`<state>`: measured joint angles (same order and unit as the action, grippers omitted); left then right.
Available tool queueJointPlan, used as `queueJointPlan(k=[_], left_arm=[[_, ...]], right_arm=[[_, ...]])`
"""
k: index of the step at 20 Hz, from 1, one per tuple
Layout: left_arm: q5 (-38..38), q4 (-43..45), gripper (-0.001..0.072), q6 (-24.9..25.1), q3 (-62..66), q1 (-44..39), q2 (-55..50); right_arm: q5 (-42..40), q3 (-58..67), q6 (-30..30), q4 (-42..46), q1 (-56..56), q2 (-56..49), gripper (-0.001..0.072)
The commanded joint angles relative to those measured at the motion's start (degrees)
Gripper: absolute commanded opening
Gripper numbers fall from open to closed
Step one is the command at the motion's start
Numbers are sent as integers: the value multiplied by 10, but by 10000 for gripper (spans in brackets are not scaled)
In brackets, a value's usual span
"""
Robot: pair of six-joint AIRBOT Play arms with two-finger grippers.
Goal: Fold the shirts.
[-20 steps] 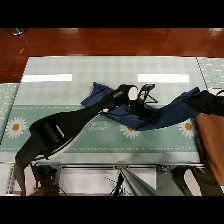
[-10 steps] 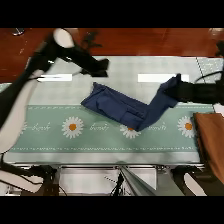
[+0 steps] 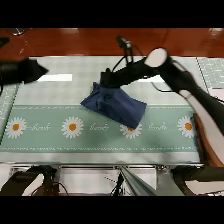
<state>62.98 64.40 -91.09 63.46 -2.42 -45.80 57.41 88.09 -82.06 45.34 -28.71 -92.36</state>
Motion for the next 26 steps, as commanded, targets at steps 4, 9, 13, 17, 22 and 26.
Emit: queueJointPlan(k=[4,9,13,17,22,26], left_arm=[[-77,-45,23,-42,-271,-17,162],[-105,-44,23,-42,-307,-16,137],[-104,-44,23,-42,-308,-17,137],[-105,-44,23,-42,-313,-17,136],[-105,-63,23,-42,-347,-17,136],[-105,-75,24,-42,-354,-17,137]], right_arm=[[-8,125,-13,-63,-41,-190,626],[140,136,-17,-39,85,-98,621],[288,69,-17,194,223,84,621],[97,-317,-80,218,306,356,621],[-123,-683,-85,-48,304,473,621],[-140,-683,21,-165,304,378,620]])
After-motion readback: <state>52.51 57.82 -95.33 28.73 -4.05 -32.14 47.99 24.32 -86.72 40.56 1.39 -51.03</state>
